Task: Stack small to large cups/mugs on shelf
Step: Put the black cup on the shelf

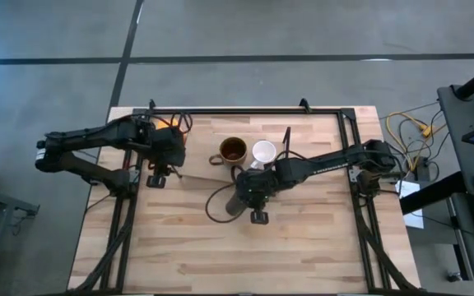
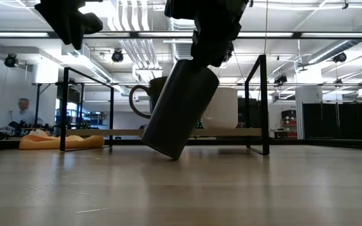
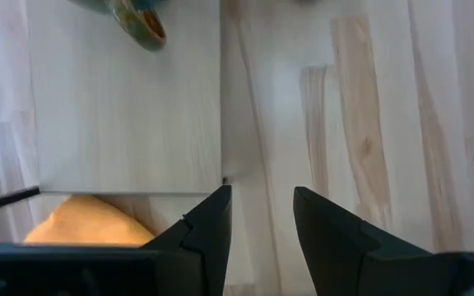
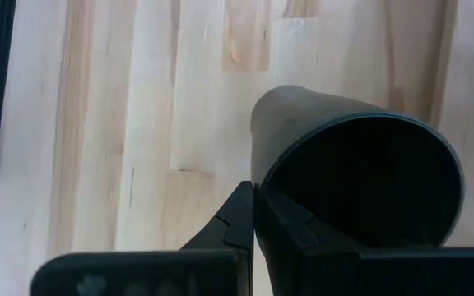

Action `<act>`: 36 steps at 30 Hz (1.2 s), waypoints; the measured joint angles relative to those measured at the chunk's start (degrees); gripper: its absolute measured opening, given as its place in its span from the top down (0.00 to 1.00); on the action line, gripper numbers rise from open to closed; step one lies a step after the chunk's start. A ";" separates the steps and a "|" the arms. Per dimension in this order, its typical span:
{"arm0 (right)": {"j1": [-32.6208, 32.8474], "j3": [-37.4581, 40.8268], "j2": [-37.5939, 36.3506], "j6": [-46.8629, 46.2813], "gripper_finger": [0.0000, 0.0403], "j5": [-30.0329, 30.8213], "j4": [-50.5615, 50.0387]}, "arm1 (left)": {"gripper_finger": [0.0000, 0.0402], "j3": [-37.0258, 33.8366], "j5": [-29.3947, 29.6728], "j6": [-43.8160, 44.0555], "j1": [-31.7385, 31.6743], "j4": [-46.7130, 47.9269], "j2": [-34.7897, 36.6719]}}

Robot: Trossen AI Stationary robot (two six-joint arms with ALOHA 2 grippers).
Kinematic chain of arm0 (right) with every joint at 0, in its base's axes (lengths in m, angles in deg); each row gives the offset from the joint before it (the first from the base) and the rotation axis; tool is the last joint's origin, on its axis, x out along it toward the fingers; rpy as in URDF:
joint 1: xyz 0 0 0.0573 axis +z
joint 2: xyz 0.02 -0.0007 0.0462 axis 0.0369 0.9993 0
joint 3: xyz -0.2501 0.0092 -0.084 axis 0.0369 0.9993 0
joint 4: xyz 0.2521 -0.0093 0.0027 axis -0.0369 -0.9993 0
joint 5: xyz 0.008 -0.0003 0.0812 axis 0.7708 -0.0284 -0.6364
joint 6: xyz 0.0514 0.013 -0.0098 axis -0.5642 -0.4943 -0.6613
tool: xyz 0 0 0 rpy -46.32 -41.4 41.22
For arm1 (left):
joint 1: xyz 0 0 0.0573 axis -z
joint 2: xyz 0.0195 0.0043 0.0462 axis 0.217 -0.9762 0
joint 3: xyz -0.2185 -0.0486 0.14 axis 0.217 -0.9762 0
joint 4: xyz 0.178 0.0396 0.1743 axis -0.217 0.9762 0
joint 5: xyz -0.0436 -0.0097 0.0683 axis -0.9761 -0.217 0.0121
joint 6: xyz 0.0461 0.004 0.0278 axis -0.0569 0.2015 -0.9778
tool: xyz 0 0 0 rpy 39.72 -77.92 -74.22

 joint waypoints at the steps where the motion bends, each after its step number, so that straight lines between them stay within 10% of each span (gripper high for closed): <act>1: -0.10 0.00 0.08 0.46 0.98 0.01 -0.02 | 0.71 0.00 -0.01 0.00 0.00 -0.75 -0.14; 36: -0.97 -2.27 1.22 4.89 0.85 1.46 8.89 | 0.71 0.24 -0.19 -0.48 0.00 -3.99 -1.02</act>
